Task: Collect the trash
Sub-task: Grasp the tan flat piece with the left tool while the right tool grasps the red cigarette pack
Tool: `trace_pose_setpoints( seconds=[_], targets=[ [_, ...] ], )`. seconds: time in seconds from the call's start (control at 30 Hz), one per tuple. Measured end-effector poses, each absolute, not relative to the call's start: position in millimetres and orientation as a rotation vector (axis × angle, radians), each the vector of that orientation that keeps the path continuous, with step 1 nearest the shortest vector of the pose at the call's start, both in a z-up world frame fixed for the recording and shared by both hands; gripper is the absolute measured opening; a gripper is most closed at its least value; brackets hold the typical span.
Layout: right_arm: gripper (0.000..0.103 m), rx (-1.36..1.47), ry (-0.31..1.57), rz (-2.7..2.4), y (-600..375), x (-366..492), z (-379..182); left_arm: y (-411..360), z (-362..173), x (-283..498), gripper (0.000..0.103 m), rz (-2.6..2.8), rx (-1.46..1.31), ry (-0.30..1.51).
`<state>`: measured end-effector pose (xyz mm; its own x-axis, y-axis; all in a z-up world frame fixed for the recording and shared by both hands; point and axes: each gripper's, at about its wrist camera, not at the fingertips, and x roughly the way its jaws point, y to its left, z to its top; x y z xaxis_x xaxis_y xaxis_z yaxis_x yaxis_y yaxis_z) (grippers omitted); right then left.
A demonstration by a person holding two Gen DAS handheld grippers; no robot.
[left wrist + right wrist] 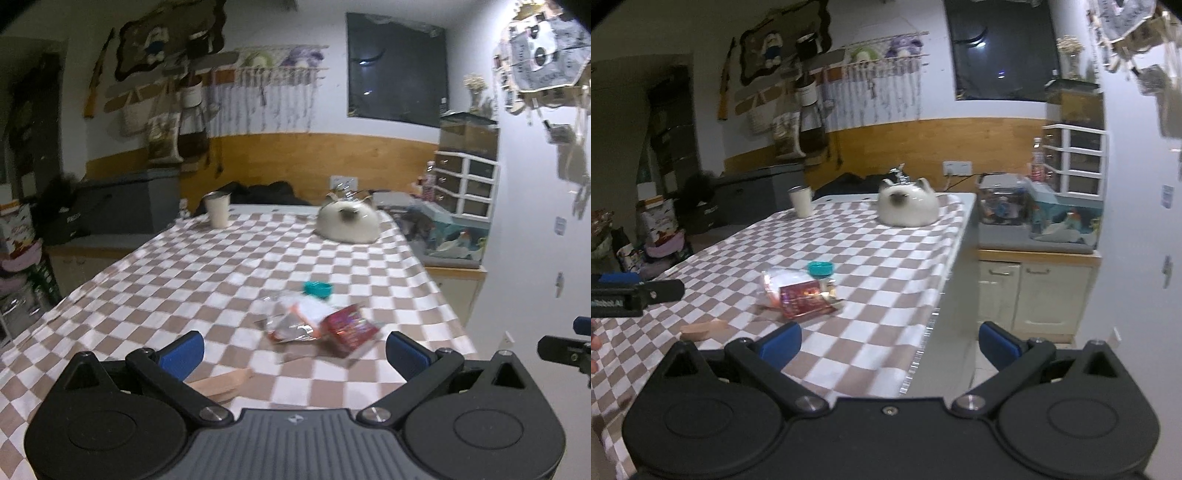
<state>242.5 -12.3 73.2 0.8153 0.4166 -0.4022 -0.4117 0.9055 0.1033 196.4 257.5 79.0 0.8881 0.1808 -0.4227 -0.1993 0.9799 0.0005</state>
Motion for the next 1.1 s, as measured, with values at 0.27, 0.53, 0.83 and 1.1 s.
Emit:
trace_pose_setpoints(
  seconds=[0.27, 0.53, 0.83, 1.1],
  targets=[
    [0.103, 0.007, 0.454, 0.494, 36.5, 272.0, 65.8, 308.9, 48.5, 219.5, 0.103, 0.249, -0.088, 0.508],
    [0.103, -0.017, 0.511, 0.536, 80.7, 313.1, 51.3, 345.0, 17.2, 244.8, 0.103, 0.270, -0.112, 0.575],
    [0.103, -0.058, 0.582, 0.592, 124.2, 357.3, 25.4, 362.4, -10.8, 266.3, 0.103, 0.226, -0.108, 0.625],
    [0.103, -0.145, 0.620, 0.714, 152.0, 393.1, 10.0, 357.1, -15.8, 273.4, 0.102, 0.114, -0.089, 0.643]
  ],
)
